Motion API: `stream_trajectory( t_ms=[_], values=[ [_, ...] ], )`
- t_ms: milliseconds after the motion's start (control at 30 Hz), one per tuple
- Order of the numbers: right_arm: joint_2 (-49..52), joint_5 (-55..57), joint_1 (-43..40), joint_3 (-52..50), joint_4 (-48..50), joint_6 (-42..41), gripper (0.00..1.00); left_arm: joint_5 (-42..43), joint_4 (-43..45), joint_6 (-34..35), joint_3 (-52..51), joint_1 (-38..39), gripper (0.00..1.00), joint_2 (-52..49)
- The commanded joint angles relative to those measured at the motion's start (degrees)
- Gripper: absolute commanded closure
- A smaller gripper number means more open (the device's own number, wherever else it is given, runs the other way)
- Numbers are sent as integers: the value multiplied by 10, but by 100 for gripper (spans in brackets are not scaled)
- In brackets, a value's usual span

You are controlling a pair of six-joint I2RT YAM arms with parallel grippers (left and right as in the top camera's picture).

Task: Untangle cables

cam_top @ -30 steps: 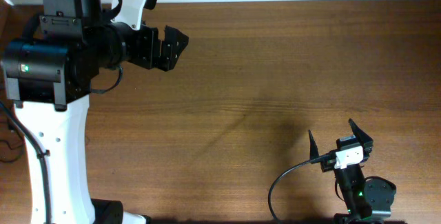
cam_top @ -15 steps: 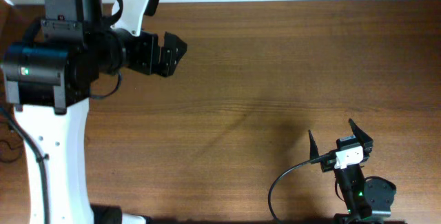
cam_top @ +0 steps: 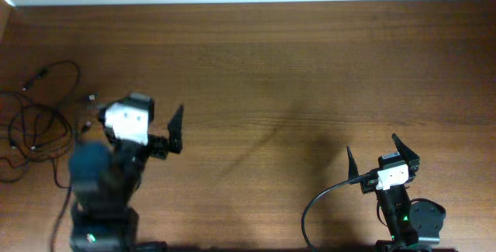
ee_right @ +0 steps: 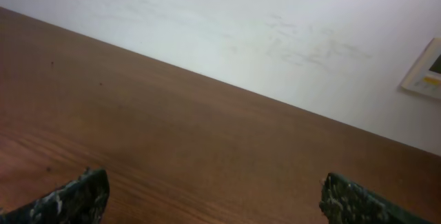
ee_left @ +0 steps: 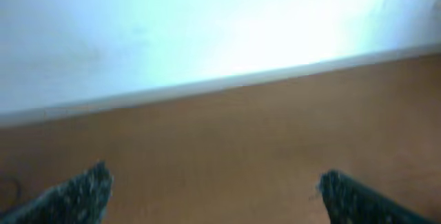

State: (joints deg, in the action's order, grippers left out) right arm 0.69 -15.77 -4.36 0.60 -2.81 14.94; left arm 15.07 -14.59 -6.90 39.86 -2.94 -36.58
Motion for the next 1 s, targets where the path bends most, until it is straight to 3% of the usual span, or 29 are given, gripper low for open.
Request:
stream_trajectory(
  t_ms=[0, 133, 433, 967],
  values=[
    [-5, -5, -2, -3, -4, -8, 1, 1, 103, -44, -151, -6, 1, 111],
    [-5, -5, -2, -3, -4, -8, 1, -13, 154, -82, -264, -6, 1, 221],
    [-5, -5, -2, -3, -4, -8, 2, -75, 106, -82, -389, -6, 0, 362],
    [-5, -5, -2, -3, -4, -8, 1, -75, 106, -82, -393, -6, 1, 363]
  ],
)
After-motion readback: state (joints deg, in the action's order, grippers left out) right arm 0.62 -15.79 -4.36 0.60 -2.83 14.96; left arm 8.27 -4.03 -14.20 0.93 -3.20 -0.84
